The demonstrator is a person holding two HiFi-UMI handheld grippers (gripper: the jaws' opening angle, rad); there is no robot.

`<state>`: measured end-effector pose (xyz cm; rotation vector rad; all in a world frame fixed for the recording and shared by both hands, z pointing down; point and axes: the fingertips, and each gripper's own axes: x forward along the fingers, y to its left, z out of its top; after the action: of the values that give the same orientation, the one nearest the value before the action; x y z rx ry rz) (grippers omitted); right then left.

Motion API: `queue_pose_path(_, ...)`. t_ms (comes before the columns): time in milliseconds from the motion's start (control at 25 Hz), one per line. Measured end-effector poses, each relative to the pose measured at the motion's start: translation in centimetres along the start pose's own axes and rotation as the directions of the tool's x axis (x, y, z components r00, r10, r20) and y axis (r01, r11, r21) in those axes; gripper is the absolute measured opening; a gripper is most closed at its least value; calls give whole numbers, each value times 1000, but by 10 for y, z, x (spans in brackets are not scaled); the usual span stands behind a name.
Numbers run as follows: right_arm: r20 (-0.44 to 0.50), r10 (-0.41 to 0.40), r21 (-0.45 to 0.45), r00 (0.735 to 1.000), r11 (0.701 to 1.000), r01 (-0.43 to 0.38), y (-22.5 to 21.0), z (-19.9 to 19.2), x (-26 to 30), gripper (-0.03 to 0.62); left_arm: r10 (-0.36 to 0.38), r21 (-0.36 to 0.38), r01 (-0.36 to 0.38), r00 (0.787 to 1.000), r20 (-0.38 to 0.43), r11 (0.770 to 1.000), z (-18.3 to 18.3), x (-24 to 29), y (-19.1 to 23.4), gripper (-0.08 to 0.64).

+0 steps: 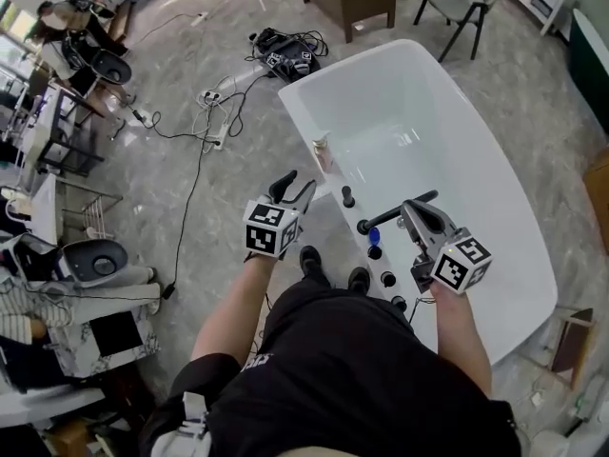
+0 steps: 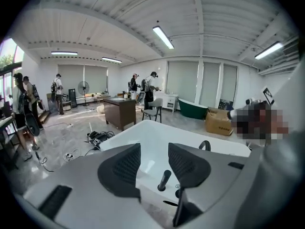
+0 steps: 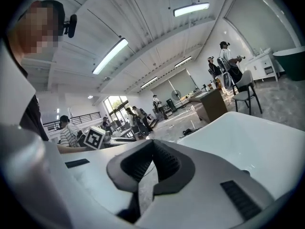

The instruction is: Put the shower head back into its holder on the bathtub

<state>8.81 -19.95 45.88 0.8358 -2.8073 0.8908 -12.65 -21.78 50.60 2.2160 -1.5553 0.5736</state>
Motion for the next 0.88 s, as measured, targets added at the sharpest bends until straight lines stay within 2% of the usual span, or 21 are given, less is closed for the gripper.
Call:
queue_pose_path(200, -16, 69, -37, 998, 997, -69, 12, 7, 29, 14, 75, -57, -71, 994, 83, 996, 20, -45, 23, 160)
queue_pose_path(400, -29, 77, -55, 997, 995, -79, 34, 16, 48, 14, 89, -88, -79, 990, 112, 993, 26, -80, 39, 144)
queue_pose_path(520, -35, 84, -108, 996, 990, -87, 53, 32, 69, 14, 90, -89, -77, 985, 147, 993, 38, -101, 58, 139)
queue_pose_path(640, -37, 106, -219, 994, 969, -112, 89, 54, 94, 14, 129, -78, -116, 976, 178, 990, 54, -130, 84, 124)
queue_pose_path(760, -23, 152, -326, 988, 933, -151, 122, 76, 112, 12, 172, -91, -156, 959, 225, 984, 68, -152, 105, 110)
queue_pose_path(880, -2, 201, -395, 980, 900, -186, 151, 91, 123, 12, 185, -96, -165, 945, 268, 982, 77, -169, 121, 103)
